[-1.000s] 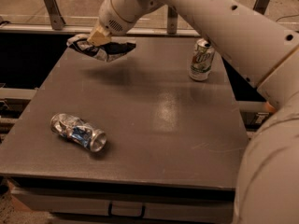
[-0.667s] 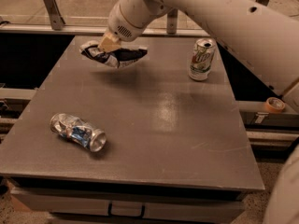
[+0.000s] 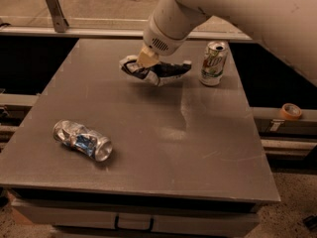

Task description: Move blue chip bag near 7up can

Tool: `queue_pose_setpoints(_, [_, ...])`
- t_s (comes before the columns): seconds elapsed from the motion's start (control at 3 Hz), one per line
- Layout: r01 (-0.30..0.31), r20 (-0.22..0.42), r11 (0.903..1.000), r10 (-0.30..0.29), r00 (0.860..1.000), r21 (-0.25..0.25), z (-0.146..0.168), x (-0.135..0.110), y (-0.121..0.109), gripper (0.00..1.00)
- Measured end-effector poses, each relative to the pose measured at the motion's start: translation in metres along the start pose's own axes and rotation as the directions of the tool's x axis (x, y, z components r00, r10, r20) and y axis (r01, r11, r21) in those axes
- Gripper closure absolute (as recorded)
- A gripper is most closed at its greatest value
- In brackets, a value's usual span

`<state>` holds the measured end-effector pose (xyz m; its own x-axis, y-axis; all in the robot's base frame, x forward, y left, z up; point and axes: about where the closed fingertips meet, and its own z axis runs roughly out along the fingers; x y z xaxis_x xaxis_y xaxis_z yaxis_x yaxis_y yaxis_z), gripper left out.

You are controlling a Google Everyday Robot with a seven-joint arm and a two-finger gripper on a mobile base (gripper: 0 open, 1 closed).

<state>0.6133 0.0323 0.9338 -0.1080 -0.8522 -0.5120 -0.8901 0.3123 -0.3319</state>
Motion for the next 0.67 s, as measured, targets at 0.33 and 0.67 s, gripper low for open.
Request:
queue_pose_setpoints(0.33, [-0.048,-0.085,0.9981,0.051,0.995,0.039,-0.025,0.035,0.007,1.0])
queue_pose_setpoints(0.67, [-0.092,-0.141,0.993,0.102,0.985,0.075,-0.045,0.062,0.014,1.0])
